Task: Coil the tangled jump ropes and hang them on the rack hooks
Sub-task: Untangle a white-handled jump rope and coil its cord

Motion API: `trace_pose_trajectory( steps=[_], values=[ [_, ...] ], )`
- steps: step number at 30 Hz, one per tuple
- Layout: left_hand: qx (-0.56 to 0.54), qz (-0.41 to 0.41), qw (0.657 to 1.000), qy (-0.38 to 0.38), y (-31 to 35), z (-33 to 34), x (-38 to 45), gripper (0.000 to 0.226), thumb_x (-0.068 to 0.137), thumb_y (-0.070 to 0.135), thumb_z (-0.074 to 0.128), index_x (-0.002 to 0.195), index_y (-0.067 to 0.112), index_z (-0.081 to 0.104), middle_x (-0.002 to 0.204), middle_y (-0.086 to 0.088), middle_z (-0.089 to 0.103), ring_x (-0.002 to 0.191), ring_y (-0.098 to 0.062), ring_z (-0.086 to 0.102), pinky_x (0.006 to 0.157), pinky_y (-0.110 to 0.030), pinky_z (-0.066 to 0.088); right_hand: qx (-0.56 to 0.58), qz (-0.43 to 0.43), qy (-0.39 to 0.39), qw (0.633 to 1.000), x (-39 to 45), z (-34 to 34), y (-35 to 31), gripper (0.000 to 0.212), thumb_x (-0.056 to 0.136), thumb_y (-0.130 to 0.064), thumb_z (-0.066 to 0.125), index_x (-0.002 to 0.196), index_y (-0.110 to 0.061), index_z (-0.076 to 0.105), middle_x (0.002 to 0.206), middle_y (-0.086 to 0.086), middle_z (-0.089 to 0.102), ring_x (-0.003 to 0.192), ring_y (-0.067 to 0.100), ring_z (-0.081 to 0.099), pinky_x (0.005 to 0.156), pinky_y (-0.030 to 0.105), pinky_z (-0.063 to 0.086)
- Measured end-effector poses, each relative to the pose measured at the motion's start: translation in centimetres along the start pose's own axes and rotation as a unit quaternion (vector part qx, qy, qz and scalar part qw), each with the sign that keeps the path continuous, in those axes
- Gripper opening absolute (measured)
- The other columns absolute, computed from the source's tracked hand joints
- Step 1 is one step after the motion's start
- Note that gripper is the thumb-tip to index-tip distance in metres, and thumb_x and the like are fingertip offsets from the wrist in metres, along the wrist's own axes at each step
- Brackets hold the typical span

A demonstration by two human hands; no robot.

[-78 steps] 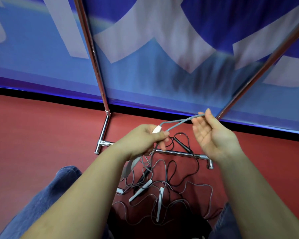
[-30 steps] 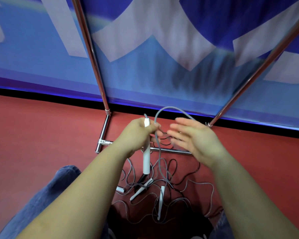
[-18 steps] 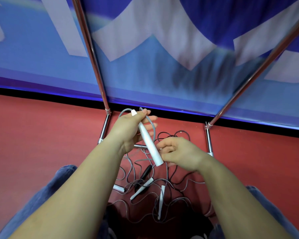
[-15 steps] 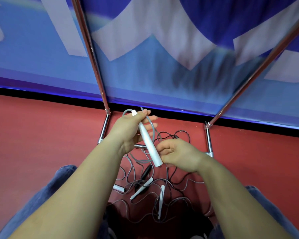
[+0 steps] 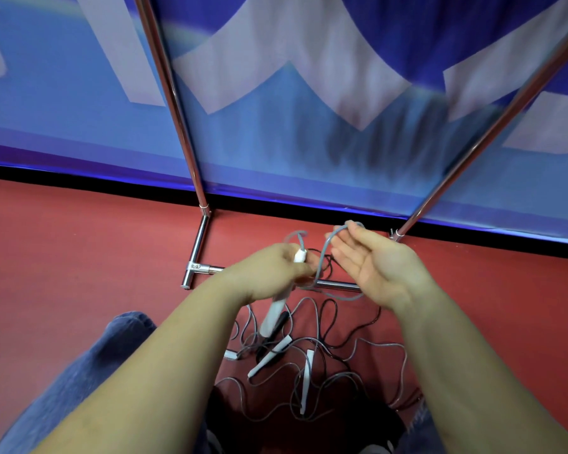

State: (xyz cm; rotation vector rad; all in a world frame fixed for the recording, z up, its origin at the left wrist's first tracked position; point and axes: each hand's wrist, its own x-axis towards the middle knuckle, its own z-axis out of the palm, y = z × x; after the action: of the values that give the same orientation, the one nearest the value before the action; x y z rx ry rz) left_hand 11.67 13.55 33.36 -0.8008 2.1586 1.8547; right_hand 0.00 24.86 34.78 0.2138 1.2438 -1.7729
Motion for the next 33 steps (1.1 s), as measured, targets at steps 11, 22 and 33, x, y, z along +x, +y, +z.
trace_pose_trajectory(
  steps=[11,22,33],
  values=[
    [-0.142,0.02,0.985,0.095,0.3,-0.3,0.3,0.018,0.099,0.005,0.046,0.086,0.014,0.055,0.069,0.002,0.07,0.059,-0.016,0.066,0.064,-0.027,0.055,-0.379,-0.081,-0.074,0.919,0.5,-1.2,0.5,0.028,0.089,0.002,0.057,0.115,-0.01,0.058,0.094,0.004,0.066,0.082,0.015,0.065,0.075,0.027,0.055],
    [-0.329,0.03,0.94,0.085,1.2,-1.4,0.1,0.021,0.1,0.01,0.041,0.099,0.014,0.061,0.083,-0.003,0.074,0.069,-0.016,0.071,0.07,-0.031,0.057,-0.556,-0.078,-0.097,0.822,0.6,-1.1,2.2,0.013,0.091,-0.011,0.06,0.079,-0.017,0.062,0.073,0.002,0.065,0.068,0.012,0.06,0.062,0.017,0.047],
    [0.129,0.01,0.99,0.047,-0.9,-0.2,0.6,0.014,0.096,0.021,0.055,0.085,0.014,0.061,0.079,-0.002,0.066,0.075,-0.018,0.058,0.079,-0.034,0.047,-0.129,-0.018,-0.048,0.99,-0.1,-0.2,-0.3,0.016,0.097,-0.014,0.046,0.09,-0.006,0.059,0.065,0.006,0.071,0.065,0.018,0.072,0.055,0.024,0.057]
  ],
)
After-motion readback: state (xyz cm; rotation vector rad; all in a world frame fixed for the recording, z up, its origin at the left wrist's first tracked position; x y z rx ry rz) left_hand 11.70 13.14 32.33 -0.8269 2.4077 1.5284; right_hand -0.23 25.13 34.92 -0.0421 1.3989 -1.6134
